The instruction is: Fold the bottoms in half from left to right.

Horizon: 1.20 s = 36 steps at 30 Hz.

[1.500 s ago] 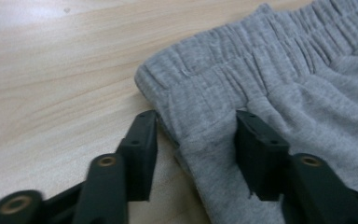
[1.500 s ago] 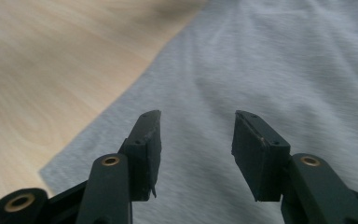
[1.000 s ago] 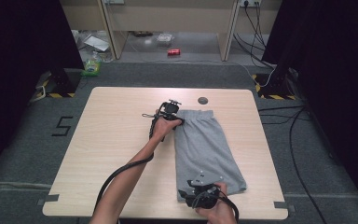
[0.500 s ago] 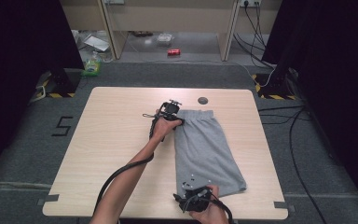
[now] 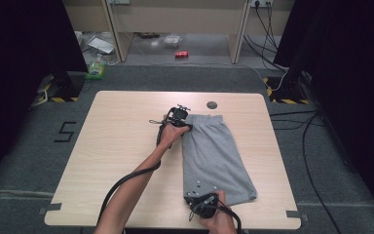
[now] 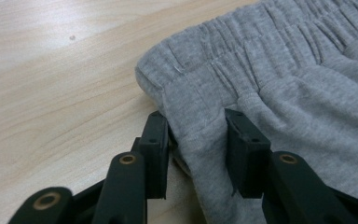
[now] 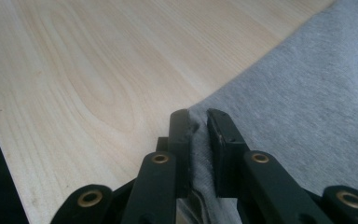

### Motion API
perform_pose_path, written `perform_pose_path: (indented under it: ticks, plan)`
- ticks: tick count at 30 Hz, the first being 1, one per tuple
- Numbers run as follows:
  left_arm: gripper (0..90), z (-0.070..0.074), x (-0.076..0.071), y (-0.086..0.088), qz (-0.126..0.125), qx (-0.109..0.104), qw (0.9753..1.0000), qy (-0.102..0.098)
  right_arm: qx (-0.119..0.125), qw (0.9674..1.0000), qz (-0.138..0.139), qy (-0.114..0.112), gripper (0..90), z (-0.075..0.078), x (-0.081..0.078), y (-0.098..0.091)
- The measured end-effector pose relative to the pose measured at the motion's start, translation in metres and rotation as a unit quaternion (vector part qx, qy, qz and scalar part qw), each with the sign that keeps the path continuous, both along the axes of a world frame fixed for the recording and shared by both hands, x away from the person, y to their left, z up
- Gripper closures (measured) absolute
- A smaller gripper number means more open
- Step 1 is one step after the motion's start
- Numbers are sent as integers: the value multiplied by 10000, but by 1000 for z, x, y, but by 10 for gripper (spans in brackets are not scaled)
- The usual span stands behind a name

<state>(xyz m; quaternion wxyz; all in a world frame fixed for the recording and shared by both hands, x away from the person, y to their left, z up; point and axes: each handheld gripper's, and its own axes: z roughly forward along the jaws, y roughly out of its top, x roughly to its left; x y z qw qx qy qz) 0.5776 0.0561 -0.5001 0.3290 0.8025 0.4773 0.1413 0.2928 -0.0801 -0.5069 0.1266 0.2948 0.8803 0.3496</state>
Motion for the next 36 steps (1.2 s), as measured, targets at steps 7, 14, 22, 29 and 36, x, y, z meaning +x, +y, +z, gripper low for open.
perform_pose_path:
  ticks: [7,14,22,29,36]
  plan:
    - [655,0,-1,2,-69,28,10000,-24,194,9997,55,169,821,0,8,8]
    - [672,2,-2,14,-132,202,9997,-41,239,9992,240,206,833,0,11,27]
    - [674,3,-2,45,-43,326,9995,4,322,9978,521,245,836,3,13,58]
    - [674,4,-3,67,22,407,9992,24,364,9964,713,292,837,4,17,82]
    - [674,5,-4,83,72,491,9988,17,418,9950,824,368,839,4,20,99]
